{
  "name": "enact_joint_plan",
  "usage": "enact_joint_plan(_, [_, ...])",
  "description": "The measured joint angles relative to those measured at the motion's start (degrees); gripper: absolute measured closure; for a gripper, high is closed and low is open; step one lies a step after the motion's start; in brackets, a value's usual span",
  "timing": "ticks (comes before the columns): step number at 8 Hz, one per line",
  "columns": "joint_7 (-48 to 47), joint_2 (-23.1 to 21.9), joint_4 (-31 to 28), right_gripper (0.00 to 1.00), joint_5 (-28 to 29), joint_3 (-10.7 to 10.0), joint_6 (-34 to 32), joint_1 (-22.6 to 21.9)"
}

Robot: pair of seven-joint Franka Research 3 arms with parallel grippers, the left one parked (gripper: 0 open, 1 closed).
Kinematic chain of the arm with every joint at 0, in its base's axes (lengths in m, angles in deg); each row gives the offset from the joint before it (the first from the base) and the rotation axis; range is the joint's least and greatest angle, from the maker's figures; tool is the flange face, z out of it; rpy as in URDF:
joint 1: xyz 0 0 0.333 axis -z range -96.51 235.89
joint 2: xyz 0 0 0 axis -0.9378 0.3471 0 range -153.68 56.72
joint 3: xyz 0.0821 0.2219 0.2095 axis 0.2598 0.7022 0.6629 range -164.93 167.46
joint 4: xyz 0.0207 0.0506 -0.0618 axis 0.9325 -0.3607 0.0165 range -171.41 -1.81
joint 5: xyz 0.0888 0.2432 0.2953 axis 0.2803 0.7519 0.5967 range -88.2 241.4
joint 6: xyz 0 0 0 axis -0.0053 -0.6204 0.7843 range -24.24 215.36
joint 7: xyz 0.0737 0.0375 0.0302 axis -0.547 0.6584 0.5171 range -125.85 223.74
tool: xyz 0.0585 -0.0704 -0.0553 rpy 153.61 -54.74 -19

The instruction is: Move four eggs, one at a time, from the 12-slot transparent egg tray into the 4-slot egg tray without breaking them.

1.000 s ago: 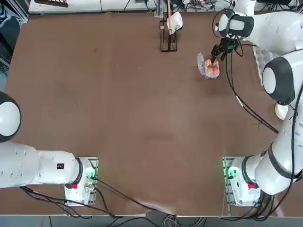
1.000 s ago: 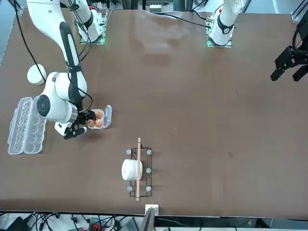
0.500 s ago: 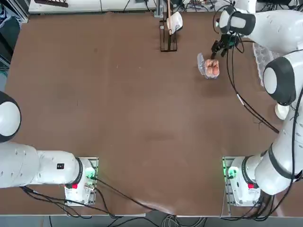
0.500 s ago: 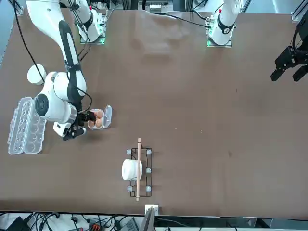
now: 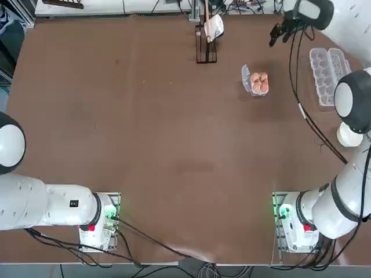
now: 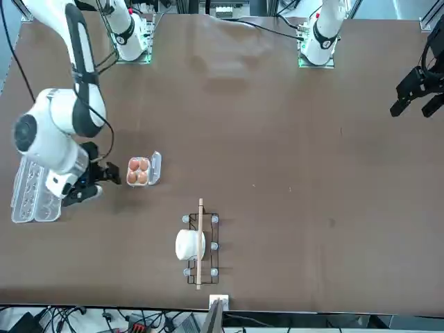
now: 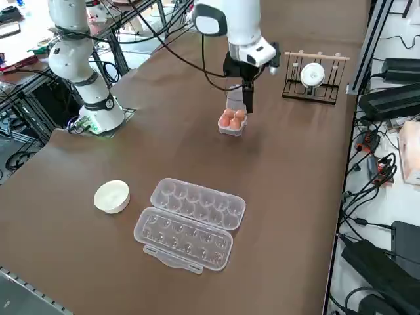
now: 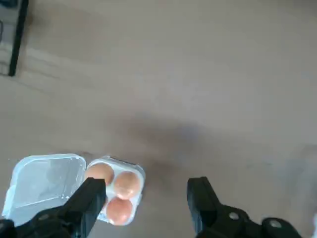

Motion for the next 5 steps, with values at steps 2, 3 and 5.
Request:
enact_joint_plan(2, [-0.55, -1.05, 6.9, 0.0, -0.13, -3.14, -8.67, -0.05])
enact_joint_plan(3, [-2.47, -1.5, 10.02, 0.0, -0.15, -4.1, -12.34, -0.04])
enact_joint_plan(5, [-10.5, -2.69, 14.6, 0.0, -3.36, -4.32, -17.71, -0.54])
